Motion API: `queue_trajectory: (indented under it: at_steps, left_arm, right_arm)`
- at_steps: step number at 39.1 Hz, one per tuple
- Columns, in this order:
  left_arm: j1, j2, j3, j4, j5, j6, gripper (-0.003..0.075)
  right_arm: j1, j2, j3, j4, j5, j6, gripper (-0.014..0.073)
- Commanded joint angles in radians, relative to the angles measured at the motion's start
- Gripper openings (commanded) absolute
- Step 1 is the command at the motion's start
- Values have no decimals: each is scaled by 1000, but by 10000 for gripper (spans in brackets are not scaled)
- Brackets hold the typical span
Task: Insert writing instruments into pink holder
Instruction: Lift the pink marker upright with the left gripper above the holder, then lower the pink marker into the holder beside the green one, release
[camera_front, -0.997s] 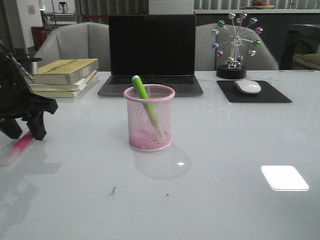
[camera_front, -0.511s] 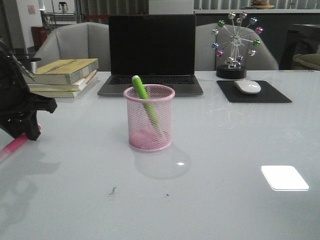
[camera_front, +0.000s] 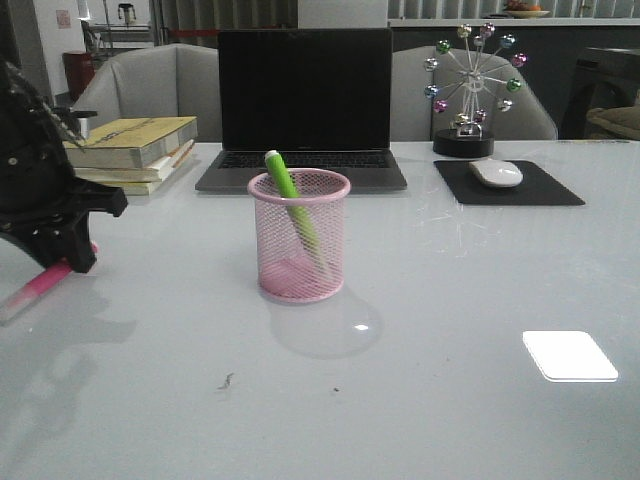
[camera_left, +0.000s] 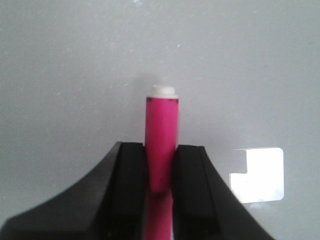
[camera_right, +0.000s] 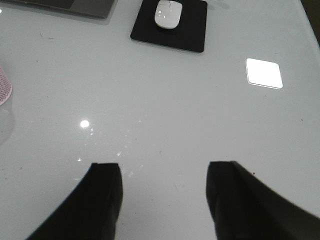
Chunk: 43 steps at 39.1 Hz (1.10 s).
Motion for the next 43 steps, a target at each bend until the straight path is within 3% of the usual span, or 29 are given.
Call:
queue_trajectory:
  at_steps: [1, 24, 31, 43]
  left_arm:
    - [-38, -92, -71, -21, -64, 19, 92]
    - [-293, -281, -82, -63, -566, 31, 92]
    - [-367, -281, 7, -218, -834, 31, 92]
    - [-548, -281, 157, -265, -1169, -5, 92]
  right_arm:
    - [-4, -1, -25, -11, -79, 0, 487]
    - [-4, -1, -25, -11, -79, 0, 487]
    - [-4, -1, -25, -11, -79, 0, 487]
    - [-4, -1, -25, -11, -79, 0, 487]
